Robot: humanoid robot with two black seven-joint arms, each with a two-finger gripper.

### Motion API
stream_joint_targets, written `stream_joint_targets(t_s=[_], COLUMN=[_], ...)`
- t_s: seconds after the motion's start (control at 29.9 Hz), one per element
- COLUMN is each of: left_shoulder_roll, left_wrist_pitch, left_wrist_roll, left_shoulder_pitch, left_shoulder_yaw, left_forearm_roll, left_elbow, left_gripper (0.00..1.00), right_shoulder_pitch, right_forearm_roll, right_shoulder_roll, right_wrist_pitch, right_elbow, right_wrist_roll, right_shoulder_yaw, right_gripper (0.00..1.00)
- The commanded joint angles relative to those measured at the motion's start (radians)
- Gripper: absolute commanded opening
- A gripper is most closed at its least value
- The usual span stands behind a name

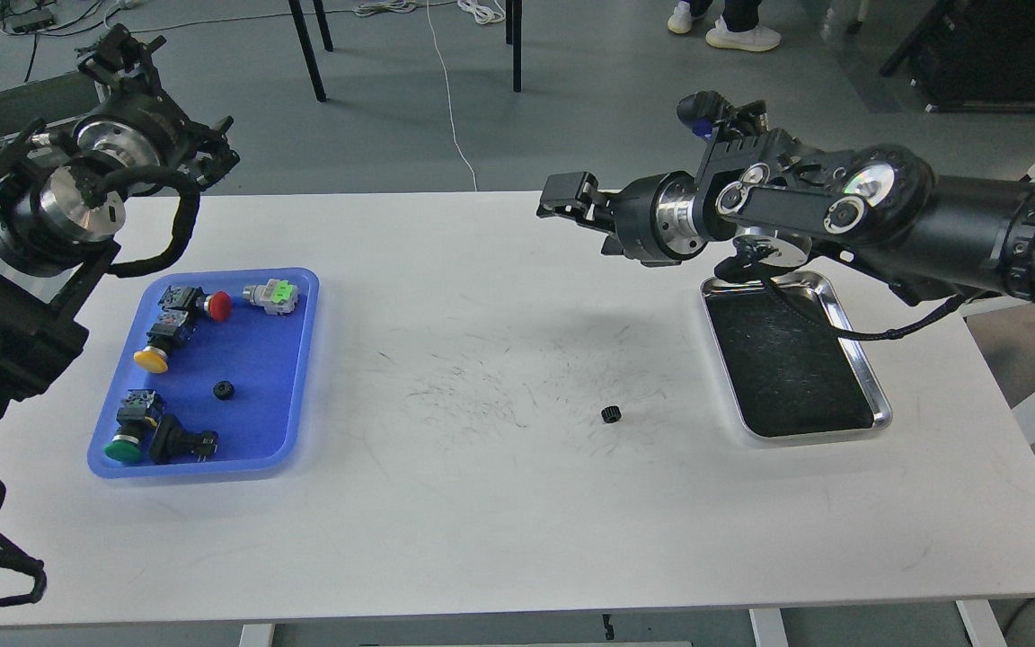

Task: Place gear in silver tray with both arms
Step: 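Reach the right gripper toward the black gear on the table, then lower the right gripper and close it on the black gear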

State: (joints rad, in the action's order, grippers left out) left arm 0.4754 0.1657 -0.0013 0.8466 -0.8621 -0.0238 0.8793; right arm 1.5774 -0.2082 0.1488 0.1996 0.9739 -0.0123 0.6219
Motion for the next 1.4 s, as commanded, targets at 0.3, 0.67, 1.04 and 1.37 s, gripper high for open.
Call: stream_joint_targets(t_s=[0.3, 0.67, 1.04, 1.37], left_shoulder_roll=[0.017, 0.018, 0.018, 0.020], left_wrist_pitch=[-0.296, -0.299, -0.296, -0.296], left_wrist_roll=[-0.100, -0.121, -0.123, -0.126], left_shoulder_pitch=[-0.155, -0.158, -0.158, -0.159], left_shoulder_yaw=[0.014, 0.009, 0.000, 0.000], left_forearm_roll=[-0.096, -0.108, -0.096, -0.096], left_elbow=[0.001, 0.000, 0.003, 0.003], left_gripper=[0.98, 0.98, 0.98, 0.98], right_shoulder_pitch=[0.032, 0.105, 0.085, 0.070], right_forearm_roll=[-0.057, -0.069, -0.069, -0.068], right_shoulder_roll=[-0.089, -0.117, -0.149, -0.149], right_wrist_pitch=[0.000, 0.000, -0.005, -0.005], right_elbow=[0.095, 0.206, 0.198, 0.189], right_wrist_roll=[0.000, 0.000, -0.001, -0.011], right_shoulder_yaw=[0.159, 0.334, 0.357, 0.392], right_gripper=[0.99, 0.99, 0.99, 0.98])
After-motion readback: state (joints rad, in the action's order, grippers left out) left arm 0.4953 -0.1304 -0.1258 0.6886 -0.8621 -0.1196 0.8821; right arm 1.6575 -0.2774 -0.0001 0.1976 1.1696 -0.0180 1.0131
